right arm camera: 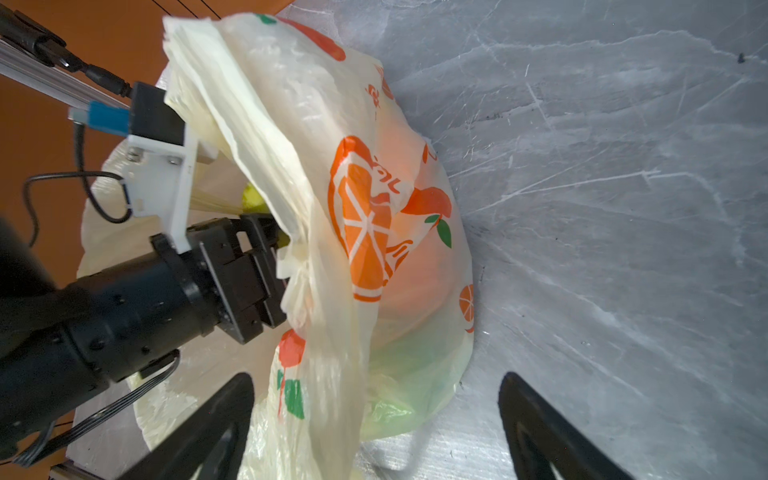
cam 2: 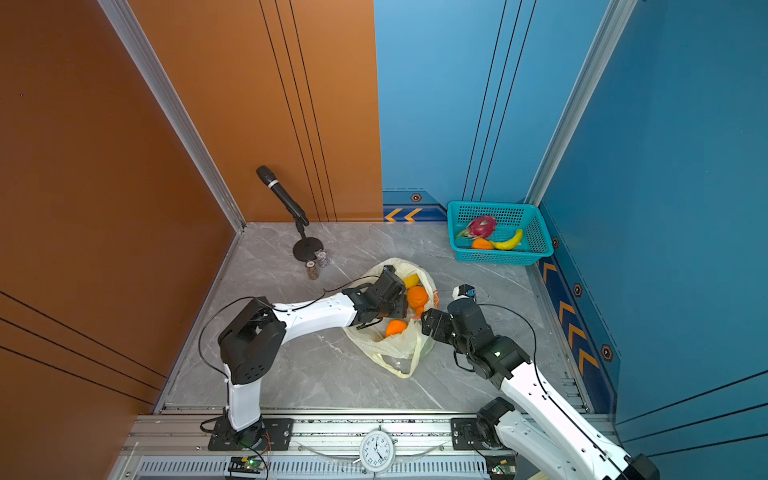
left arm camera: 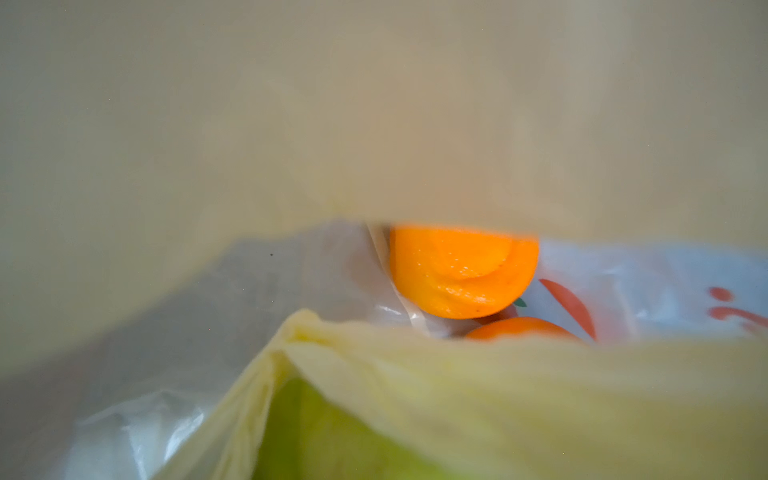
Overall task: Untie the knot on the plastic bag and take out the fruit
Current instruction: 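Grasp the green pear inside the bag with the left gripper, then grasp the green pear with the right gripper while the left gripper releases it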
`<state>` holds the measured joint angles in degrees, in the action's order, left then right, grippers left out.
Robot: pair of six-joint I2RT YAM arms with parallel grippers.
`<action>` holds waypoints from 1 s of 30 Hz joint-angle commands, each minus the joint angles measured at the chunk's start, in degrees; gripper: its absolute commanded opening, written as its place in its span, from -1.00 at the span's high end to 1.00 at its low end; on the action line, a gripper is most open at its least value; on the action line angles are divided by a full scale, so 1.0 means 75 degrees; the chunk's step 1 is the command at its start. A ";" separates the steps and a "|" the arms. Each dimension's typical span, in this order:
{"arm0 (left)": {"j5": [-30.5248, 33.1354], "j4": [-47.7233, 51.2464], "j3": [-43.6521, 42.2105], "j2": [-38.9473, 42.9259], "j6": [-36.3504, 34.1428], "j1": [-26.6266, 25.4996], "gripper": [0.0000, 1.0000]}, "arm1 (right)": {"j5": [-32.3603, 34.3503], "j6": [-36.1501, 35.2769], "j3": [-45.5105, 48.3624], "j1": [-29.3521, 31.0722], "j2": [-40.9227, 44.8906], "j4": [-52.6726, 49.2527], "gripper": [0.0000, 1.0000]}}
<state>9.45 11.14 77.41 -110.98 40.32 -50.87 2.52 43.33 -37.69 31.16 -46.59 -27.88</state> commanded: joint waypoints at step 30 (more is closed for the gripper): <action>-0.0481 -0.2746 -0.3407 0.3978 -0.2841 -0.0631 0.15 | 0.0936 -0.0412 -0.0891 -0.0180 -0.0452 0.0334 -0.74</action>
<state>6.57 -3.73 52.95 -84.03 24.40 -54.89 11.40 41.04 -42.87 30.30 -53.10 -24.03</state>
